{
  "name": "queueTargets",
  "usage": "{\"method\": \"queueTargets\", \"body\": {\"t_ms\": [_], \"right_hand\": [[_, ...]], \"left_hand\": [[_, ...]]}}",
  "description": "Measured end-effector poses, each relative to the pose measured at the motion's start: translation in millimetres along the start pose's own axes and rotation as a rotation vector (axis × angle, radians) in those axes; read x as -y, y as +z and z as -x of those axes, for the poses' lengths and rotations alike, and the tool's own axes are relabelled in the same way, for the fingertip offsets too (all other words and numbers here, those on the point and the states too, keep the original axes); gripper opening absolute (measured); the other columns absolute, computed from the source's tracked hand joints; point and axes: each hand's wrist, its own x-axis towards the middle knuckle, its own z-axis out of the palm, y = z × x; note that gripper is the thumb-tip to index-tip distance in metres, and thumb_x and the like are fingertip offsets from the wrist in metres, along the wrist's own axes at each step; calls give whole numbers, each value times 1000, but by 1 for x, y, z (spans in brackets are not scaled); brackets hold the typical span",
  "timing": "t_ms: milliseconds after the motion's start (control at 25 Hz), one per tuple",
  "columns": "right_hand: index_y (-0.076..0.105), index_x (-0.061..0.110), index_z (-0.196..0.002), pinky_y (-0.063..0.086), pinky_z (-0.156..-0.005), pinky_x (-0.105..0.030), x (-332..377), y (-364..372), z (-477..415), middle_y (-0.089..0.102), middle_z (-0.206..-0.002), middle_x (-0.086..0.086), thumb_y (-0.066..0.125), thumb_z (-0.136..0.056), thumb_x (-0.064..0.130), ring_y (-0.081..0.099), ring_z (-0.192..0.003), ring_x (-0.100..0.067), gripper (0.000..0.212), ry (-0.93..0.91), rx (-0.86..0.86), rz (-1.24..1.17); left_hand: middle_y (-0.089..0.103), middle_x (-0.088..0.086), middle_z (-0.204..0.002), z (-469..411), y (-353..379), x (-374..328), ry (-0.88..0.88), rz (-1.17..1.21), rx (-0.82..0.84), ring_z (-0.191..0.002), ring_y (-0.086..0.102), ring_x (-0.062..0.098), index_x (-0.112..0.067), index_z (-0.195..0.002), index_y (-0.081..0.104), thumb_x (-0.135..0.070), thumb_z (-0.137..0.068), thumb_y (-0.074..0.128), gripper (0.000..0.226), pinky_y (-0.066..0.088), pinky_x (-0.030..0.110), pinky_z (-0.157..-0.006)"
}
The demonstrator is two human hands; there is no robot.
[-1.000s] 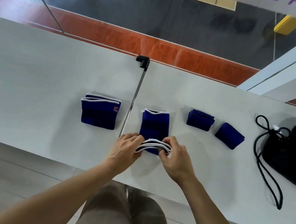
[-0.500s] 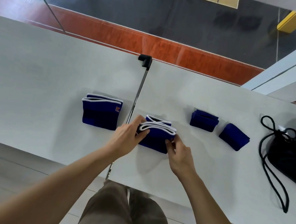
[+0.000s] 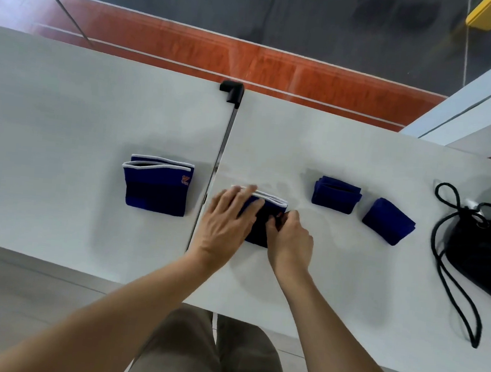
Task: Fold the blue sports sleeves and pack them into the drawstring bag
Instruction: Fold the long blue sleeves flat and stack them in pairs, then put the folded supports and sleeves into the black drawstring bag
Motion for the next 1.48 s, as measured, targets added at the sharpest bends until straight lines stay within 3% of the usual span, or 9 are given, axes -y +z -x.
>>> {"method": "queueTargets", "body": {"t_ms": [160, 280, 400, 560, 720, 840, 1000, 1200, 1480], "right_hand": [[53, 17, -108, 42, -84, -38, -9, -1, 8, 62, -103, -3, 68, -89, 27, 58, -93, -25, 26, -397, -298, 191], [52, 19, -140, 32, -110, -43, -29, 4, 18, 54, -139, -6, 54, -99, 25, 50, -129, -25, 41, -594, -241, 314], [24, 26, -157, 11, -121, -56, -43, 8, 27, 33, -160, -4, 33, -105, 37, 25, -150, -24, 54, -503, -107, 390], [16, 31, -158, 3, -121, -58, -33, -2, 23, 32, -160, -3, 31, -103, 40, 21, -151, -23, 57, -426, 13, 422], [28, 31, -154, 20, -119, -46, -20, -27, 21, 43, -151, -3, 44, -98, 33, 37, -140, -24, 59, -420, 68, 345], [39, 27, -149, 33, -108, -38, -21, -49, 21, 52, -141, -1, 47, -95, 26, 48, -126, -22, 55, -420, 0, 255], [43, 25, -147, 34, -105, -35, -40, -80, 12, 54, -139, 3, 50, -94, 23, 49, -123, -20, 54, -327, -109, 187], [45, 22, -145, 34, -102, -37, -85, -128, -19, 55, -132, 1, 54, -93, 23, 51, -117, -23, 53, -234, -184, 150], [35, 21, -149, 31, -107, -42, -150, -171, -74, 46, -144, -2, 53, -95, 38, 47, -126, -26, 59, -205, -79, 259]], "left_hand": [[7, 4, -167, 12, 16, 1, -66, -51, 303, -153, 3, 33, -24, -158, 8, -27, -102, 43, 66, 15, 46, -123], [-7, -2, -167, 11, 17, 3, -99, -53, 382, -152, -9, 29, -30, -157, -6, -31, -104, 36, 68, 7, 45, -124], [-13, -5, -166, 11, 15, 8, -86, -29, 410, -152, -13, 27, -33, -156, -11, -37, -105, 26, 63, 1, 45, -124], [-13, -2, -166, 4, 13, 8, -76, -39, 432, -152, -13, 29, -32, -156, -11, -38, -104, 26, 64, 1, 47, -124], [17, 9, -164, -5, -4, 0, -60, -53, 447, -150, 12, 37, -22, -157, 19, -33, -98, 45, 65, 11, 50, -122], [43, 16, -148, -22, -15, -7, -43, -79, 407, -140, 32, 40, -13, -140, 47, -27, -88, 60, 55, 20, 50, -119], [52, 14, -137, -55, -23, -27, -12, -37, 344, -131, 42, 38, -13, -123, 57, -21, -83, 65, 41, 23, 44, -112], [52, 6, -140, -105, -18, -86, 68, 53, 329, -131, 42, 29, -16, -137, 49, -18, -88, 57, 49, 26, 39, -110], [23, 2, -162, -144, 23, -152, 10, -1, 518, -149, 16, 31, -23, -156, 16, -23, -99, 44, 63, 19, 41, -117]]}}
